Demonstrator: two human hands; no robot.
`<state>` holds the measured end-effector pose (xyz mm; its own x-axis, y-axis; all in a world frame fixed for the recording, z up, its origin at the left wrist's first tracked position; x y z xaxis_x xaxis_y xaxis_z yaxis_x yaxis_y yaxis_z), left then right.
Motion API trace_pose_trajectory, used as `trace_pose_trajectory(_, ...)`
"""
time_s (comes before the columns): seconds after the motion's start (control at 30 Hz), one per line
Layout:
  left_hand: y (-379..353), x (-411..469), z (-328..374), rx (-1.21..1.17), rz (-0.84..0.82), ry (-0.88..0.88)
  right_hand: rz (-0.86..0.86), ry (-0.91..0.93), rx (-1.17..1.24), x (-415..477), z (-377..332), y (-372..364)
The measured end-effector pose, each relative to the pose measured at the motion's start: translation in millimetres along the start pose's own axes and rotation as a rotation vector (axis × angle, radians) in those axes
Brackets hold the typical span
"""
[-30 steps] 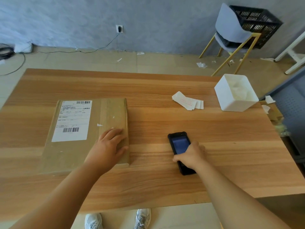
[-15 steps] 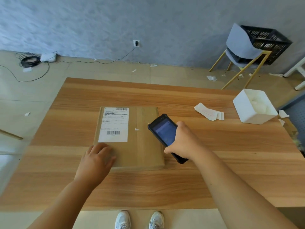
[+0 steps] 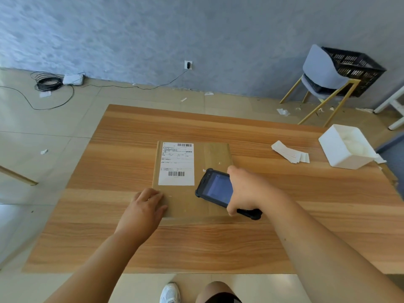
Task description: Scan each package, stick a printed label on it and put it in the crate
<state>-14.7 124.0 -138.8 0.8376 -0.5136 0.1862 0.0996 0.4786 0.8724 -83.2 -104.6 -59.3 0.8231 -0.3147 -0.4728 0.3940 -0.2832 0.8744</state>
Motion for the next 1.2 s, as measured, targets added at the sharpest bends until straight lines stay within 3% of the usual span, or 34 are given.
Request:
trace_pose_trajectory(0.3, -1, 1, -5, -0.027, -0.024, -0.003, -0.03, -0.013, -0.056, -3, -3, -1)
trace_pose_trajectory(0.5, -1, 12, -1, 0.047, -0.102, -0.002, 0.034, -0.092, 0.087, -8, 17, -10)
trace_pose_trajectory(0.77, -21, 39, 52, 0.046, -0.21, -0.115, 0.231, -0.364, 0.534, -27, 96, -44)
trace_pose_trajectory(1.03, -64, 76, 118, 0.037, -0.275, -0.231, 0.237, -0.687, 0.641, -35, 206, -88)
trace_pose_trajectory(1.2, -91, 100, 147, 0.111, -0.314, -0.192, 0.176, -0.826, 0.621, -23, 259, -112)
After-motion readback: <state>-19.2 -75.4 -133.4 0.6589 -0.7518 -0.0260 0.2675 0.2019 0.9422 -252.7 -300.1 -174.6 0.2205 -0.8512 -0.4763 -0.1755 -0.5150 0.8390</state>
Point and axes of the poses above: each hand's wrist, its own x-axis towards the middle knuckle, its own y-axis out of the back of the hand, z = x × y, the point moved 6 cm from there along x, towards the middle knuckle, and after that the axes turned 5 degrees about z, right-handed, at the moved point
